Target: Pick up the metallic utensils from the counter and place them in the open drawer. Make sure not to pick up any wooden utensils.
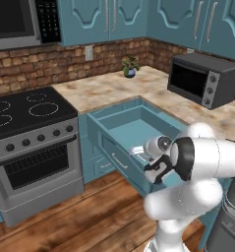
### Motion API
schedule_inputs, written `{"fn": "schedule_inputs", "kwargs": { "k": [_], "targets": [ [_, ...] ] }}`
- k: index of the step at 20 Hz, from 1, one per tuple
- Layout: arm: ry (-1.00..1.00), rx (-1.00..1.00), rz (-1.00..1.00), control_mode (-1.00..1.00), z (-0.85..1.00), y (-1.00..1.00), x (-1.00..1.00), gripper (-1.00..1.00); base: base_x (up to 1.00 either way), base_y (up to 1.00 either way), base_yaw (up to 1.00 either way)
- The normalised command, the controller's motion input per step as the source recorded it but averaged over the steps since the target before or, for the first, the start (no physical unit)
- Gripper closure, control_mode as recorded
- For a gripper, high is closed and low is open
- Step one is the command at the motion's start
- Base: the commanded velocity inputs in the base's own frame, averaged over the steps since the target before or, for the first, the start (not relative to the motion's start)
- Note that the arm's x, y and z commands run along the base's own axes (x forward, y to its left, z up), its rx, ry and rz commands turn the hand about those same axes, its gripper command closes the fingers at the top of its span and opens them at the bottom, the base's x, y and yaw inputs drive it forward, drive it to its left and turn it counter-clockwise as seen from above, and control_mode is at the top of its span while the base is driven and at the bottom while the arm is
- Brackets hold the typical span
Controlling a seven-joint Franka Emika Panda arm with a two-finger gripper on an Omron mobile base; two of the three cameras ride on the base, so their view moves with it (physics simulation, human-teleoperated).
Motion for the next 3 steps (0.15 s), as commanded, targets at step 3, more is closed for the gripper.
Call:
{"fn": "schedule_inputs", "kwargs": {
  "k": [3],
  "targets": [
    [-0.01,0.08,-0.02,-1.00,1.00,0.05,-0.25,-1.00,0.00,0.00,0.00]
  ]
}}
